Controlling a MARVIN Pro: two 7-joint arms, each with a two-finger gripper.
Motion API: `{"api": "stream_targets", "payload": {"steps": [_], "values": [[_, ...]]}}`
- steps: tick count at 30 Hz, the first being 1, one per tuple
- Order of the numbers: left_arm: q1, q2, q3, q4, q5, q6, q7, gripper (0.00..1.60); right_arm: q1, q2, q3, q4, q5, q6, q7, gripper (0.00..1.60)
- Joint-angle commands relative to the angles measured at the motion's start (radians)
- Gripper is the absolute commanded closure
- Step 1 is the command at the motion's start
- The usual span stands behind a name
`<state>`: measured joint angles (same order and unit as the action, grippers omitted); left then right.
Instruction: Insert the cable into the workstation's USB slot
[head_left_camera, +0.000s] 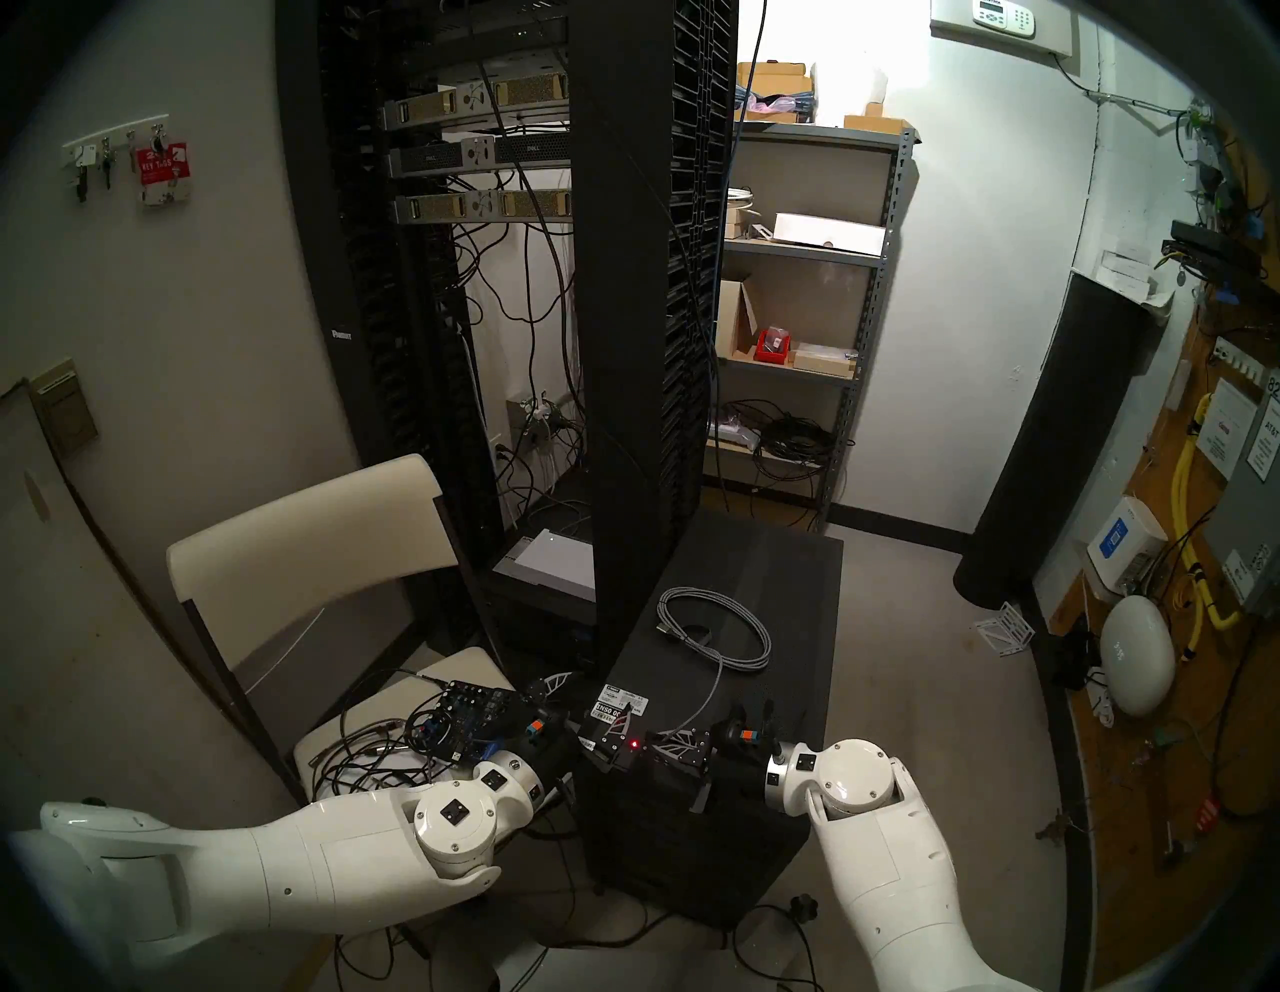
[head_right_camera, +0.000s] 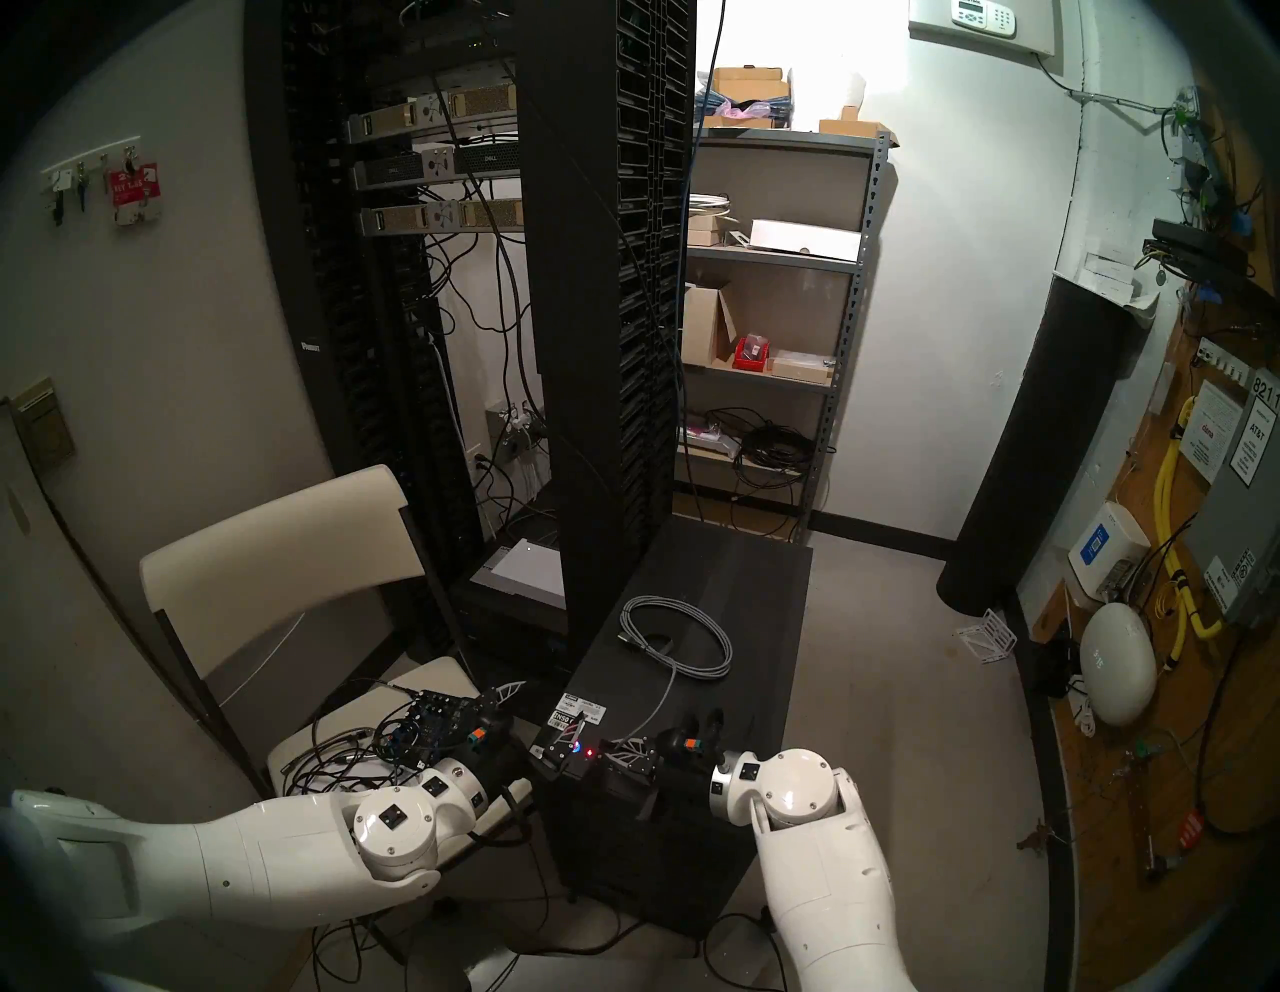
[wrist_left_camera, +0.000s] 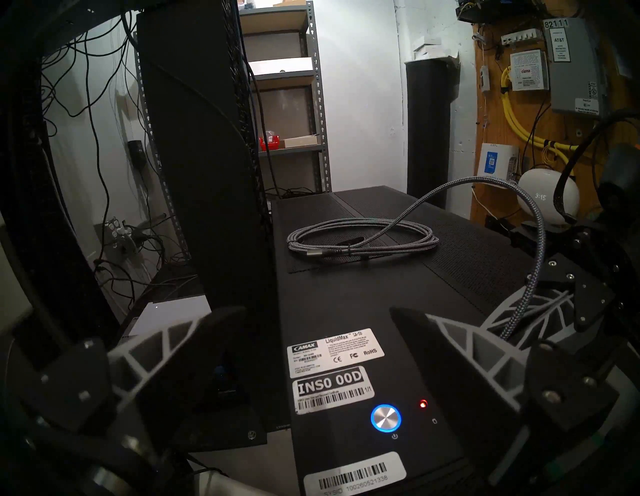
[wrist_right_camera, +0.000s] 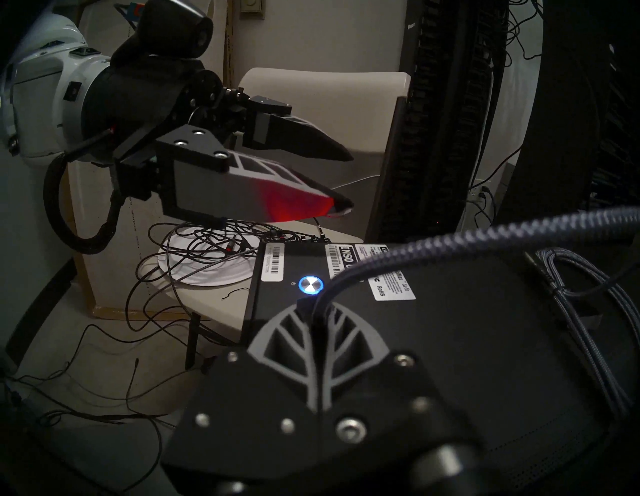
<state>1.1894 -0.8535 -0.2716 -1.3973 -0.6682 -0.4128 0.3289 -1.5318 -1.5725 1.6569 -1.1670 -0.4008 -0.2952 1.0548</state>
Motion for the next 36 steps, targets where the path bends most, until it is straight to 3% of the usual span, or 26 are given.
{"api": "stream_targets", "payload": {"steps": [1, 17, 36], "values": [[-0.009, 0.001, -0.01, -0.006, 0.001, -0.012, 0.002, 0.0, -0.015, 0.01, -0.009, 0.042, -0.024, 0.019, 0.0, 1.6], [-0.01, 0.007, -0.013, -0.012, -0.004, -0.014, 0.004, 0.0, -0.005, 0.025, -0.026, 0.091, -0.042, 0.061, -0.005, 1.6], [-0.015, 0.008, -0.011, -0.009, -0.002, -0.013, 0.002, 0.0, -0.047, 0.039, -0.035, 0.044, -0.03, 0.098, 0.016, 1.6]]}}
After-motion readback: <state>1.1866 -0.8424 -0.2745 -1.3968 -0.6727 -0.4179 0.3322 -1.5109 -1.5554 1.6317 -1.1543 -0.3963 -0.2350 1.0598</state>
